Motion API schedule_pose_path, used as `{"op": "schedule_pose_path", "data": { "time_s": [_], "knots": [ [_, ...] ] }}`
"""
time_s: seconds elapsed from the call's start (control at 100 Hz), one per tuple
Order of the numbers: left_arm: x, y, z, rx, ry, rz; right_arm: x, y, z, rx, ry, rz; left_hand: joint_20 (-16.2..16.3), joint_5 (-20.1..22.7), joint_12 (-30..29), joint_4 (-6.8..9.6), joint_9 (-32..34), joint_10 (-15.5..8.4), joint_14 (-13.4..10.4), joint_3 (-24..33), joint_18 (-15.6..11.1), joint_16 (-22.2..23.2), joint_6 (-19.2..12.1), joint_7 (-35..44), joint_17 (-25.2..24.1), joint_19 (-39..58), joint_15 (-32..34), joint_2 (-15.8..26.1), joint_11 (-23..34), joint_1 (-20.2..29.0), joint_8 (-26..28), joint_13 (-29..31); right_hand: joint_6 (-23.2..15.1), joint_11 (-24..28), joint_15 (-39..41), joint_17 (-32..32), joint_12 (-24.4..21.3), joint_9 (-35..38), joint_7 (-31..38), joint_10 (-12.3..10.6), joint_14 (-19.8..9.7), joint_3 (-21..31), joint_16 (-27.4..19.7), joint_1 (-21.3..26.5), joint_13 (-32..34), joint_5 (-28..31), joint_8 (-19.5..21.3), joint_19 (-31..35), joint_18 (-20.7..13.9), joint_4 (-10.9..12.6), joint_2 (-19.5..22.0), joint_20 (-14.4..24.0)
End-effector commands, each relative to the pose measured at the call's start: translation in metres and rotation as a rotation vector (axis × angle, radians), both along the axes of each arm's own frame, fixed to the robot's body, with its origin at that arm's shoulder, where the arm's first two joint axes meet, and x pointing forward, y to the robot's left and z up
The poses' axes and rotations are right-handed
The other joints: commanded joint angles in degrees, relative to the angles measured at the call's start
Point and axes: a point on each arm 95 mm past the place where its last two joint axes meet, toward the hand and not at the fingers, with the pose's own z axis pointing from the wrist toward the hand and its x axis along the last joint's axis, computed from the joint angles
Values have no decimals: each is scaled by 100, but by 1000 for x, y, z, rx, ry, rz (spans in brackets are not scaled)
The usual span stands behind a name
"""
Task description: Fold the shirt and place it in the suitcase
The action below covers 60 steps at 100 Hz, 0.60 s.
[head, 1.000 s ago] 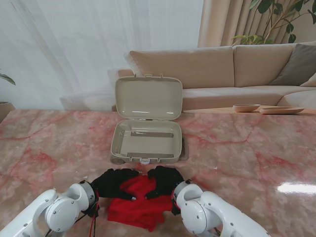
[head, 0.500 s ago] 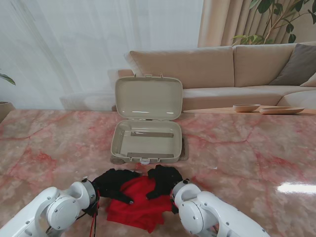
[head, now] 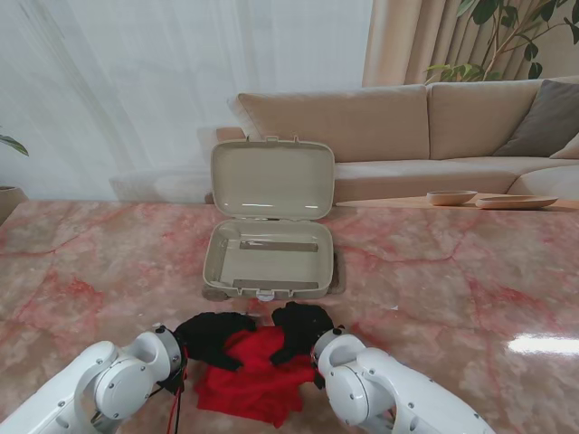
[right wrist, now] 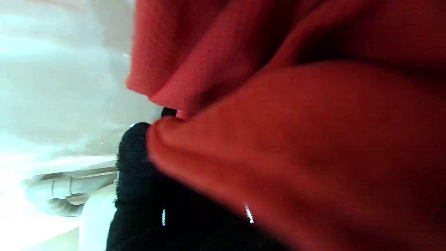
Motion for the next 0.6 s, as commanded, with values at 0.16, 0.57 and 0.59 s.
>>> {"op": "schedule_pose_path", "data": {
  "time_s": [0.16, 0.57, 0.59],
  "knots": [
    [-11, 2, -26, 1, 71, 33, -1, -2, -12, -29, 23, -13, 186, 72, 1078, -306, 1323, -358, -266, 123, -277, 402, -430, 1982, 961, 1143, 1232, -267, 873, 798, 1040, 1143, -451, 734, 987, 886, 512, 706, 1012, -375, -405, 740, 376, 366, 1031, 437, 877, 949, -592, -84, -551, 81],
    [-9, -1, -30, -100, 120, 73, 2, -2, -20, -30, 31, -15, 67, 924, 1767, -391, 2501, -759, -199, -242, -199, 390, -1534, 4269, 1679, 1617, 2055, -365, 1327, 2294, 2431, 1861, -872, 1098, 1416, 1574, 688, 1315, 2512, -672, -642, 946, 283, 443, 1736, 412, 896, 1439, -791, -99, -603, -308],
    [-9, -1, -30, -104, 123, 73, 2, -2, -20, -29, 31, -15, 74, 956, 1778, -381, 2505, -748, -194, -196, -188, 398, -1567, 4302, 1691, 1627, 2073, -390, 1344, 2297, 2476, 1865, -857, 1060, 1348, 1522, 661, 1289, 2473, -668, -615, 931, 264, 425, 1699, 402, 844, 1393, -749, -95, -586, -306]
  ]
}}
